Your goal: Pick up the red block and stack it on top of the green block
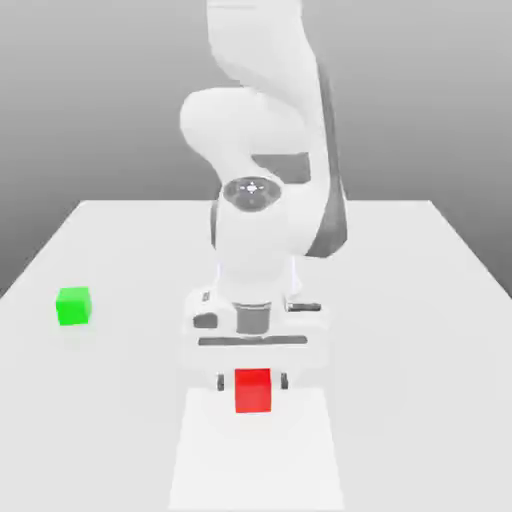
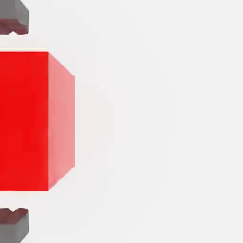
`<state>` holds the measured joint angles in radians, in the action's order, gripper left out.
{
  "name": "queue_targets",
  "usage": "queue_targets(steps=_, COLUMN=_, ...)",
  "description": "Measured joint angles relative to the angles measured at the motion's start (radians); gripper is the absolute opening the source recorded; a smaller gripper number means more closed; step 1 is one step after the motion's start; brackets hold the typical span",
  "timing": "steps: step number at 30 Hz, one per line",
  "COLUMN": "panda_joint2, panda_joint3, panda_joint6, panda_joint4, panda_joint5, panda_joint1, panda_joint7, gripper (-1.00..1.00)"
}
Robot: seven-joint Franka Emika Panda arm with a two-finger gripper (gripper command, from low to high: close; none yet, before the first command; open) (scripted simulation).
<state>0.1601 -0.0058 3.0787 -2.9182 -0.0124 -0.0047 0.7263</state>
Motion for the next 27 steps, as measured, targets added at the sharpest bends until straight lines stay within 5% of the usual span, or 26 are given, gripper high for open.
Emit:
queue_targets(steps=4, panda_joint2=0.005, panda_joint3=0.002, panda_joint6=0.004, panda_joint4=0.000, panda_joint5=0.004, panda_joint1=-0.002, panda_joint7=0.003, gripper=-1.00)
queue_targets(steps=12, panda_joint2=-0.258, panda_joint3=0.001, panda_joint6=-0.223, panda_joint4=-0.036, panda_joint5=0.015, panda_joint1=-0.006, panda_joint7=0.012, gripper=-1.00)
queue_targets(steps=27, panda_joint2=-0.335, panda_joint3=-0.173, panda_joint6=-0.320, panda_joint4=-0.013, panda_joint5=0.097, panda_joint1=-0.425, panda_joint7=0.483, gripper=-1.00)
